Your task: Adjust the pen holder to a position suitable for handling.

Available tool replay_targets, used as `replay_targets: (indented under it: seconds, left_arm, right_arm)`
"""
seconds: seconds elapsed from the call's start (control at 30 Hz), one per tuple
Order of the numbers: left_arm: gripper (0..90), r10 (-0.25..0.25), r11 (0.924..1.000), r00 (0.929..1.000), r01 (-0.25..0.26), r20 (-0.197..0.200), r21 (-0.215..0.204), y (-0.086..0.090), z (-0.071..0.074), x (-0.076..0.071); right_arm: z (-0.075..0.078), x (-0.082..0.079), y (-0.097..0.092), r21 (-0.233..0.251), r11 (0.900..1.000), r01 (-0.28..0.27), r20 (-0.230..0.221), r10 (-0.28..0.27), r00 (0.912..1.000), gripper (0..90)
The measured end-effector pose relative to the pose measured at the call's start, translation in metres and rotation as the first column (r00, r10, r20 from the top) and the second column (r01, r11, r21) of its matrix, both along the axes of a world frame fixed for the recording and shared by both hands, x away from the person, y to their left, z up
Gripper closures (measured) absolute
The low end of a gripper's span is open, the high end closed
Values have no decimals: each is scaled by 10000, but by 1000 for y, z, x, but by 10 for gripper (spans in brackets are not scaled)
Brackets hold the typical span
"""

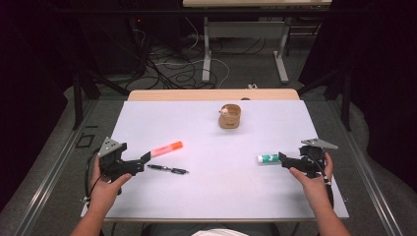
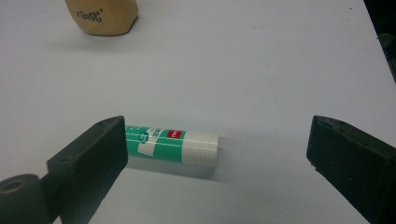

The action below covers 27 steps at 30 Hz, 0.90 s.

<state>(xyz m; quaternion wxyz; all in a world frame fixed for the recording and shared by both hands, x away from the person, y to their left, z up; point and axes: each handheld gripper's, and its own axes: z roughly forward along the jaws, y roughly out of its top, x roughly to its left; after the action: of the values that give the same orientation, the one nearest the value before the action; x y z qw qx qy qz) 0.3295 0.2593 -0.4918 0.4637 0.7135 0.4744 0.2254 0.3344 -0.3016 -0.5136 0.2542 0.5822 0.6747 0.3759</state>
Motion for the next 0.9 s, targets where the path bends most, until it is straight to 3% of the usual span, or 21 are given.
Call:
replay_targets:
  seconds: [0.2,0.33,0.47,0.6,0.73,0.9]
  left_arm:
    - [4,-166,9997,9997,162,-190,-209,1,-6,6]
    - [3,-4,9995,9996,-5,-296,-315,2,-9,7]
    - [4,42,9994,9996,-51,-267,-333,2,-10,6]
    - [4,72,9994,9994,-83,-344,-324,2,-10,4]
    - [4,83,9994,9995,-93,-293,-330,2,-9,2]
    - [4,163,9992,9997,-169,-164,-357,2,-9,1]
  right_arm:
    - [0,3,4,-138,9998,-141,-50,141,9999,67]
    - [-3,7,10,-248,9993,-263,-189,258,9995,86]
    - [-2,10,15,-285,9977,-618,-104,615,9981,149]
    - [3,15,22,-244,9937,-1093,-56,1092,9940,160]
    - [10,18,32,-628,9878,-1425,82,1433,9896,203]
    - [20,22,40,-346,9841,-1741,35,1743,9847,312]
